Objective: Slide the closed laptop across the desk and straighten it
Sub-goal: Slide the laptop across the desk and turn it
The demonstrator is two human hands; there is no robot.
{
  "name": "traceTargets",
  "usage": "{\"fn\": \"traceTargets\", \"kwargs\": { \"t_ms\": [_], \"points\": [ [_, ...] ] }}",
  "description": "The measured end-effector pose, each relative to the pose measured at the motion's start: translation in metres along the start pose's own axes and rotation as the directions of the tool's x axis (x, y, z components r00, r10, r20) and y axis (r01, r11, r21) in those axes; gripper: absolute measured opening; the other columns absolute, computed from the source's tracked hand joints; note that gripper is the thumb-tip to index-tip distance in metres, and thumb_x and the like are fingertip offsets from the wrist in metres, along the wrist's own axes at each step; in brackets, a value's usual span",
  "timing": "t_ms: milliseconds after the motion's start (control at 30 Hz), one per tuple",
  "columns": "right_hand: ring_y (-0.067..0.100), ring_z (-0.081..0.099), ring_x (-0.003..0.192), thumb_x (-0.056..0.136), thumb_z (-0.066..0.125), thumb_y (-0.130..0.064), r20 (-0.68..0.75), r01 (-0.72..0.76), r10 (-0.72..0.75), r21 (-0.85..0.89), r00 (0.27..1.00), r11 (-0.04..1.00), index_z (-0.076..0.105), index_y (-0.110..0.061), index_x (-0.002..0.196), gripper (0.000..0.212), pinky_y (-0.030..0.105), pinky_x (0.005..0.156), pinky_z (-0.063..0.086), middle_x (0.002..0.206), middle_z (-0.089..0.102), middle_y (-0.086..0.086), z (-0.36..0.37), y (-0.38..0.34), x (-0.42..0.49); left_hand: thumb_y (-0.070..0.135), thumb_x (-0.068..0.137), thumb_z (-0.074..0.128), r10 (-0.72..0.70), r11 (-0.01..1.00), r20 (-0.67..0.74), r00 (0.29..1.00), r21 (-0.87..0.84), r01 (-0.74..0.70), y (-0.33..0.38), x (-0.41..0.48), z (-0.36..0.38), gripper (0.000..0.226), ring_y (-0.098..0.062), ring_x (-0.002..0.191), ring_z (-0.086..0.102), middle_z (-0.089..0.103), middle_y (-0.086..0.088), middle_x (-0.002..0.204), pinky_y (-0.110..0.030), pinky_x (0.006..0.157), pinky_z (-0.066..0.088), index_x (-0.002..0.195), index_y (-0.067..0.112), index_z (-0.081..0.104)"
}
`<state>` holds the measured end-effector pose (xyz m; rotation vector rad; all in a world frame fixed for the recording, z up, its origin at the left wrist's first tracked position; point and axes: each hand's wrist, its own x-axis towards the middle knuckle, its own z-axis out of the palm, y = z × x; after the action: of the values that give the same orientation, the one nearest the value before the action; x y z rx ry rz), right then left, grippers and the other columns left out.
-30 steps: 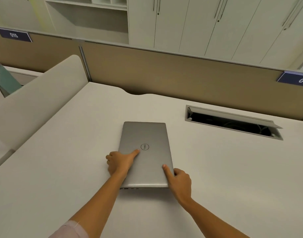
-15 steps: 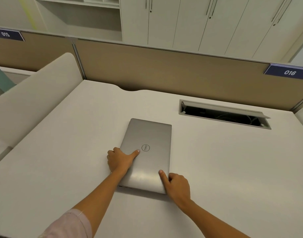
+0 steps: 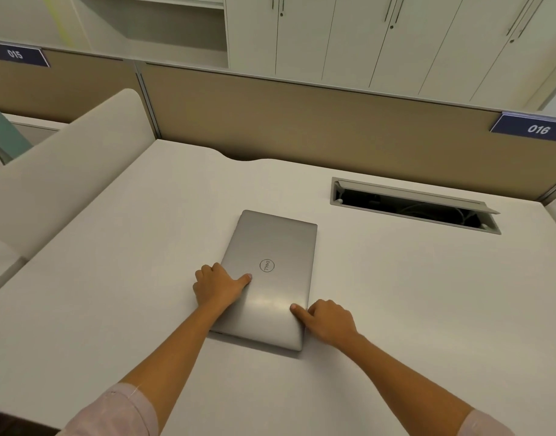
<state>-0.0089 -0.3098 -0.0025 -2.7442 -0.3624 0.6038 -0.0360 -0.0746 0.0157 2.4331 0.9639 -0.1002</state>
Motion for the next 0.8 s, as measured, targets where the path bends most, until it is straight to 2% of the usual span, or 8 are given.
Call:
{"fn": "traceTargets", "kwargs": {
  "t_ms": [67,167,267,400,500,600,700,800],
  "points": [
    [0.024,0.057,0.062,0.088,0.033,-0.073,-0.049,0.000,-0.001,-0.020,0.999,1.000,0.048,-0.018,0.051,0.068,0.030,0.062,0.042,0.056,0.053,-0.003,-0.013,0.001,0.010,0.065,0.077,0.062,0.006,0.998,-0.033,0.999,-0.062,-0.008,-0.005,-0.009,0.001,0.092,-0.033,0.134,0.031,0.039,-0.017,0.144,-0.045,0.104,0.035,0.140,0.004,0.034],
    [0.027,0.061,0.068,0.091,0.037,-0.067,-0.135,0.021,-0.023,-0.018,0.991,1.000,0.050,-0.019,0.055,0.062,0.031,0.064,0.042,0.063,0.058,0.001,-0.034,0.002,0.029,0.062,0.080,0.062,-0.050,0.979,-0.036,0.998,-0.198,0.042,-0.013,-0.024,0.004,0.105,-0.032,0.147,0.009,0.013,-0.015,0.160,-0.047,0.117,0.018,0.152,0.007,0.008],
    [0.027,0.064,0.084,0.092,0.045,-0.058,-0.182,0.051,-0.048,0.009,0.982,0.999,0.063,-0.019,0.081,0.044,0.032,0.070,0.042,0.084,0.067,0.001,-0.055,0.002,0.055,0.061,0.081,0.062,-0.160,0.931,0.024,0.987,-0.329,0.159,-0.020,-0.040,0.009,0.111,-0.029,0.148,-0.006,-0.007,-0.013,0.162,-0.045,0.120,0.005,0.152,0.009,-0.007],
    [0.024,0.061,0.100,0.093,0.053,-0.046,-0.159,0.135,-0.125,0.055,0.979,0.989,0.059,-0.020,0.106,0.030,0.034,0.079,0.046,0.110,0.062,0.003,-0.076,0.000,0.087,0.055,0.082,0.065,-0.266,0.845,0.076,0.961,-0.461,0.270,-0.021,-0.057,0.012,0.113,-0.025,0.148,-0.015,-0.018,-0.012,0.161,-0.045,0.119,-0.003,0.151,0.010,-0.013],
    [0.026,0.056,0.112,0.093,0.058,-0.038,-0.110,0.172,-0.163,0.071,0.980,0.983,0.051,-0.016,0.126,0.040,0.042,0.095,0.047,0.130,0.053,0.007,-0.086,-0.002,0.108,0.052,0.082,0.066,-0.308,0.784,0.112,0.945,-0.533,0.319,-0.019,-0.062,0.010,0.113,-0.023,0.147,-0.018,-0.021,-0.010,0.160,-0.044,0.119,-0.005,0.150,0.013,-0.015],
    [0.030,0.049,0.125,0.090,0.063,-0.033,-0.082,0.149,-0.140,0.124,0.987,0.981,0.045,-0.014,0.135,0.053,0.046,0.105,0.041,0.141,0.044,0.012,-0.092,-0.007,0.126,0.052,0.083,0.065,-0.347,0.708,0.181,0.920,-0.593,0.384,-0.018,-0.063,0.005,0.112,-0.023,0.147,-0.019,-0.024,-0.008,0.159,-0.046,0.120,-0.003,0.150,0.016,-0.017],
    [0.031,0.040,0.135,0.088,0.067,-0.032,-0.066,0.126,-0.116,0.170,0.991,0.977,0.038,-0.012,0.143,0.065,0.045,0.111,0.036,0.149,0.035,0.015,-0.097,-0.013,0.140,0.052,0.084,0.064,-0.394,0.557,0.280,0.875,-0.685,0.470,-0.017,-0.061,-0.002,0.109,-0.023,0.148,-0.015,-0.022,-0.005,0.160,-0.048,0.120,0.002,0.150,0.018,-0.016],
    [0.031,0.031,0.141,0.089,0.067,-0.032,-0.033,0.113,-0.109,0.185,0.994,0.976,0.030,-0.010,0.148,0.074,0.045,0.115,0.030,0.155,0.026,0.014,-0.099,-0.022,0.155,0.054,0.089,0.057,-0.413,0.282,0.431,0.802,-0.777,0.563,-0.016,-0.057,-0.007,0.096,-0.024,0.149,0.001,-0.006,-0.006,0.163,-0.046,0.119,0.006,0.152,0.016,-0.004]
  ]
}}
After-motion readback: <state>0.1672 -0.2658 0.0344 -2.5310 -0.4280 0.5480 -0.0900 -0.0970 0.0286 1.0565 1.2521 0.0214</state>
